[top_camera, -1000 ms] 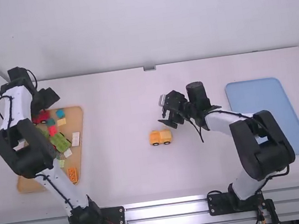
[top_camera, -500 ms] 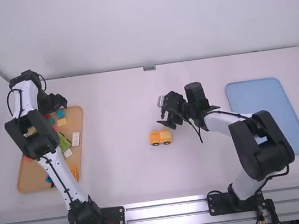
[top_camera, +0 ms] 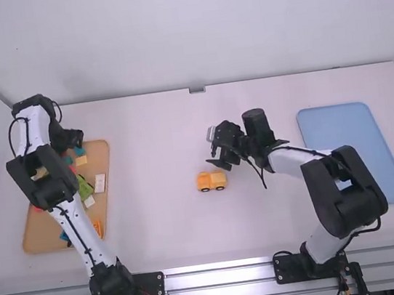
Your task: Assemble lego blocks to make yellow taxi
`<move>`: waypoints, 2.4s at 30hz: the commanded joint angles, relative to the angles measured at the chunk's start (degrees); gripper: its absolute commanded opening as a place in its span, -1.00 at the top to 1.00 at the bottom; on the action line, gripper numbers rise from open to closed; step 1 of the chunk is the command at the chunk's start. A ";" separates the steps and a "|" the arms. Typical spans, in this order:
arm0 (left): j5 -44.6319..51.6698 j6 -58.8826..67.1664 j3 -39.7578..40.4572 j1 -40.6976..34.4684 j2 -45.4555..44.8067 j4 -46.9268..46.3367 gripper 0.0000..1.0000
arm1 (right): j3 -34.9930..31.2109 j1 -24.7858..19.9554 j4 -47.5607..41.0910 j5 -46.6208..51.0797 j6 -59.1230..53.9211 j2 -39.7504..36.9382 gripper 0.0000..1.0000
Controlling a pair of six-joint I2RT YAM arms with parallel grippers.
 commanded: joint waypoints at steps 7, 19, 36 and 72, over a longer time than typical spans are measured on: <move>0.70 -3.91 -3.54 -0.24 -0.02 3.10 -0.69 | 1.29 0.17 -0.22 -0.28 0.55 -0.63 -0.98; 2.25 -6.25 -7.23 -0.24 -0.02 6.97 -0.43 | 1.27 0.20 -0.24 -0.07 0.57 -0.63 -0.97; 3.32 -9.27 -11.19 -0.26 0.00 13.14 -0.13 | 1.22 0.28 -0.39 1.20 0.55 -0.63 -0.98; -1.44 -18.53 -5.64 -3.10 -4.59 0.72 0.95 | 1.16 0.22 -0.48 1.18 0.57 -0.63 -0.98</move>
